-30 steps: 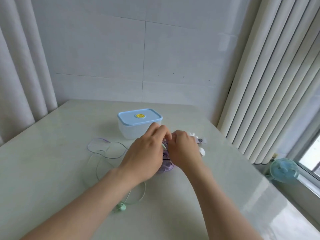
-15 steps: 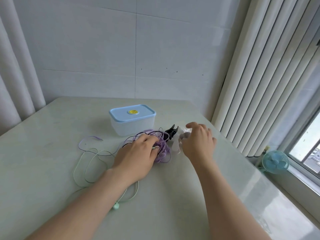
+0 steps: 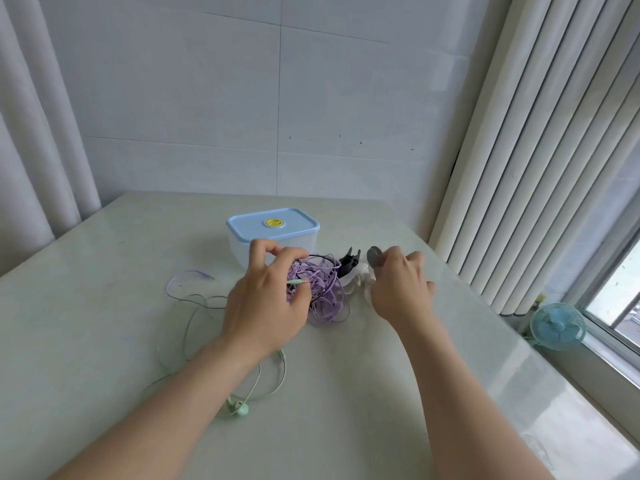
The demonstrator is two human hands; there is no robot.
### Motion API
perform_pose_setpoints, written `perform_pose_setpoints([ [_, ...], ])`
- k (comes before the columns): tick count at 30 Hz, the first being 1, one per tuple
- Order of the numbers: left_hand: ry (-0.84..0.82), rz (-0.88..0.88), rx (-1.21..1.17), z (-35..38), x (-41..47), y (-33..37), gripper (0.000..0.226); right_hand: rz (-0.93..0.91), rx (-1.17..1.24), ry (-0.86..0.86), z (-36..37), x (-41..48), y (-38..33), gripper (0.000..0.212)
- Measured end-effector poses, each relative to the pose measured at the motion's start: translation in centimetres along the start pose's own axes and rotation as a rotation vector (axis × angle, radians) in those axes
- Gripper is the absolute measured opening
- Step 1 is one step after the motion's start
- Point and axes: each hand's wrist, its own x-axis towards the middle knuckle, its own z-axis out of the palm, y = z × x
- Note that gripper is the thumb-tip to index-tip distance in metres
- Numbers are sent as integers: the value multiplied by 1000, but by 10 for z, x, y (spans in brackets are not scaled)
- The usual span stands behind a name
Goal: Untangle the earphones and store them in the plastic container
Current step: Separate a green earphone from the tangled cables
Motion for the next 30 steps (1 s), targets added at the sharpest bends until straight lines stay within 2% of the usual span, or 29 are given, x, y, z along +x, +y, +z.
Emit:
perform_pose_setpoints([
  [4, 167, -29, -179, -14, 1, 7, 13, -94, 266, 151, -2, -7, -19, 17],
  [8, 180, -103, -237, -22, 2, 6, 40, -252, 604, 201, -9, -25, -52, 17],
  [10, 156, -181, -327, -26, 3, 7, 43, -324, 729, 135, -8, -39, -67, 17],
  [13, 97, -311, -592, -33, 9, 8, 36, -333, 969, -79, -1, -54, -85, 18],
  [16, 122, -354, -805, -36, 12, 8, 27, -324, 1038, -120, 2, -57, -90, 24],
  [22, 188, -395, -910, -42, 10, 7, 16, -143, 1256, -235, -2, -58, -91, 30],
  [24, 202, -371, -954, -45, 10, 7, 10, -72, 1263, -211, 1, -59, -91, 28],
  [26, 179, -329, -969, -49, 10, 8, 19, -18, 1226, -174, 3, -59, -92, 26],
  [30, 107, -267, -873, -54, 11, 9, 19, -52, 1223, -108, 1, -60, -91, 15],
])
